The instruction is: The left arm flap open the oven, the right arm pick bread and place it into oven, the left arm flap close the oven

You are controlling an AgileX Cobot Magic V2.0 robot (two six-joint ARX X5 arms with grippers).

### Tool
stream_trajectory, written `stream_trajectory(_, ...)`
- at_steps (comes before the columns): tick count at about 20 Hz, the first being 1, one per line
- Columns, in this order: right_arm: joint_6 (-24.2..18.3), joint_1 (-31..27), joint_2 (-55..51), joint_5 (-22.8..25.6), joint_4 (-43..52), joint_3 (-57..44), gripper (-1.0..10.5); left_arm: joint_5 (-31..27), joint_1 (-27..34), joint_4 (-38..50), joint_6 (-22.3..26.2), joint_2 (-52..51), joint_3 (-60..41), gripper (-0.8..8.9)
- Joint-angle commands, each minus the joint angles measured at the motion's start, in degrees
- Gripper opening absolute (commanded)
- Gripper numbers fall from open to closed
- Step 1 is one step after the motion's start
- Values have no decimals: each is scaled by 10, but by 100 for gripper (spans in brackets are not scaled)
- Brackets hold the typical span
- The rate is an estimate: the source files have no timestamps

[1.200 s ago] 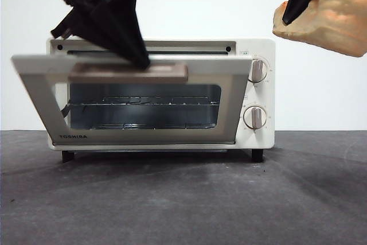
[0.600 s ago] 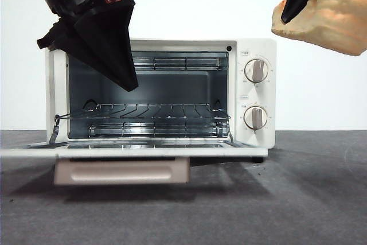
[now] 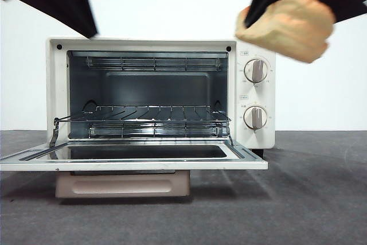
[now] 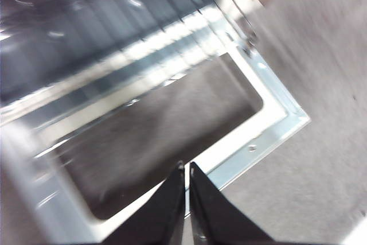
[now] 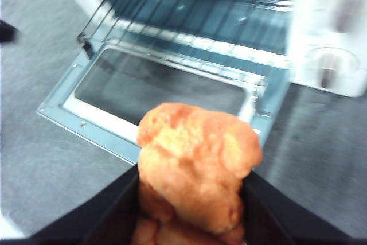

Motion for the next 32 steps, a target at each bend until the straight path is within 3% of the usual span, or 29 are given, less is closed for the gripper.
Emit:
stream_trajectory(1, -2, 6, 50, -5, 29, 30, 222, -1, 18, -7, -4, -47, -32, 16)
stream_trajectory(6, -5, 6, 187, -15, 37, 120, 222, 0, 47, -39, -4, -168, -105, 16)
stream_trajectory(11, -6, 5, 313, -12, 48, 206, 223, -1, 50, -92, -4, -253, -117, 16)
stream_trajectory(16, 1, 4, 401, 24, 77, 268, 223, -1, 50, -137, -4, -320, -116, 16)
stream_trajectory(24, 55, -12, 461, 78, 133, 288, 224, 0, 50, -174, -4, -358, -116, 16)
stream_trajectory(27, 59, -17, 462, 107, 142, 288, 275, 0, 50, -177, -4, -361, -116, 16)
stream_trajectory(30, 58, -19, 462, 106, 143, 288, 284, 0, 50, -177, -4, -361, -116, 16)
stream_trajectory(32, 58, -19, 462, 106, 141, 288, 348, 0, 50, -176, -4, -361, -116, 16)
